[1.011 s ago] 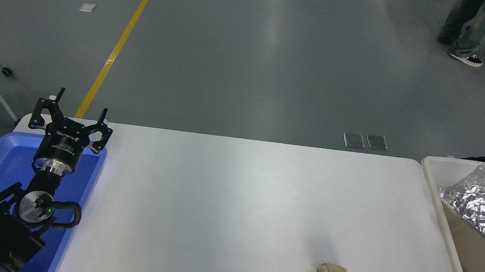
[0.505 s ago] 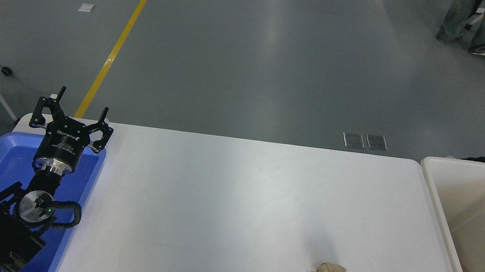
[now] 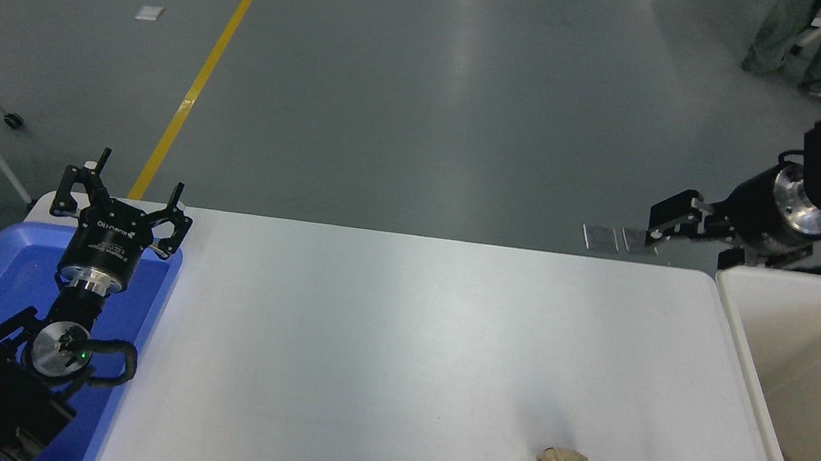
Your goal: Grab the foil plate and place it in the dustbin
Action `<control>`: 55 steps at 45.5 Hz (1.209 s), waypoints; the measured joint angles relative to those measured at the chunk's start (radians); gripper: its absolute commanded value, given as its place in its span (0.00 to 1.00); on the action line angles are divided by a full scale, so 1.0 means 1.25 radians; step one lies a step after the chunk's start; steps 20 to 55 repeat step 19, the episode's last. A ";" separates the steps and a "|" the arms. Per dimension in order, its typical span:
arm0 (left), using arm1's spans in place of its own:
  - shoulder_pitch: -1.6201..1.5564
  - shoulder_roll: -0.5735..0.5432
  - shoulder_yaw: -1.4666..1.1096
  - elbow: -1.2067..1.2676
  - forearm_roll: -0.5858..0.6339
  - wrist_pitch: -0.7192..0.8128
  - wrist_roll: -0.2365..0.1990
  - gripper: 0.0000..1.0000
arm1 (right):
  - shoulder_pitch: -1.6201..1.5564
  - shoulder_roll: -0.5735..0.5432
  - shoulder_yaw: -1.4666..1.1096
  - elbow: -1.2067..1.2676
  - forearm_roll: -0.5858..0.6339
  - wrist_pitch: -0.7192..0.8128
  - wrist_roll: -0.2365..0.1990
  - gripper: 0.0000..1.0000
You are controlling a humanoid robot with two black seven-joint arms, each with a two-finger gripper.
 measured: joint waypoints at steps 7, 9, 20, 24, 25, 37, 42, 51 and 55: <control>0.000 0.000 -0.001 0.000 0.000 0.002 -0.001 1.00 | 0.078 0.056 -0.016 0.063 0.067 0.027 -0.008 1.00; 0.000 0.000 -0.001 0.000 0.000 0.002 -0.001 1.00 | 0.108 0.068 -0.025 0.086 0.082 0.032 -0.011 1.00; 0.001 0.000 -0.001 0.000 -0.001 0.002 -0.001 1.00 | 0.184 0.069 -0.049 0.152 0.113 0.044 -0.016 1.00; 0.001 0.000 -0.001 0.000 -0.001 0.002 -0.001 1.00 | 0.184 0.069 -0.049 0.152 0.113 0.044 -0.016 1.00; 0.001 0.000 -0.001 0.000 -0.001 0.002 -0.001 1.00 | 0.184 0.069 -0.049 0.152 0.113 0.044 -0.016 1.00; 0.001 0.000 -0.001 0.000 -0.001 0.002 -0.001 1.00 | 0.184 0.069 -0.049 0.152 0.113 0.044 -0.016 1.00; 0.001 0.000 -0.001 0.000 -0.001 0.002 -0.001 1.00 | 0.184 0.069 -0.049 0.152 0.113 0.044 -0.016 1.00; 0.001 0.000 -0.001 0.000 -0.001 0.002 -0.001 1.00 | 0.184 0.069 -0.049 0.152 0.113 0.044 -0.016 1.00; 0.001 0.000 -0.001 0.000 -0.001 0.002 -0.001 1.00 | 0.184 0.069 -0.049 0.152 0.113 0.044 -0.016 1.00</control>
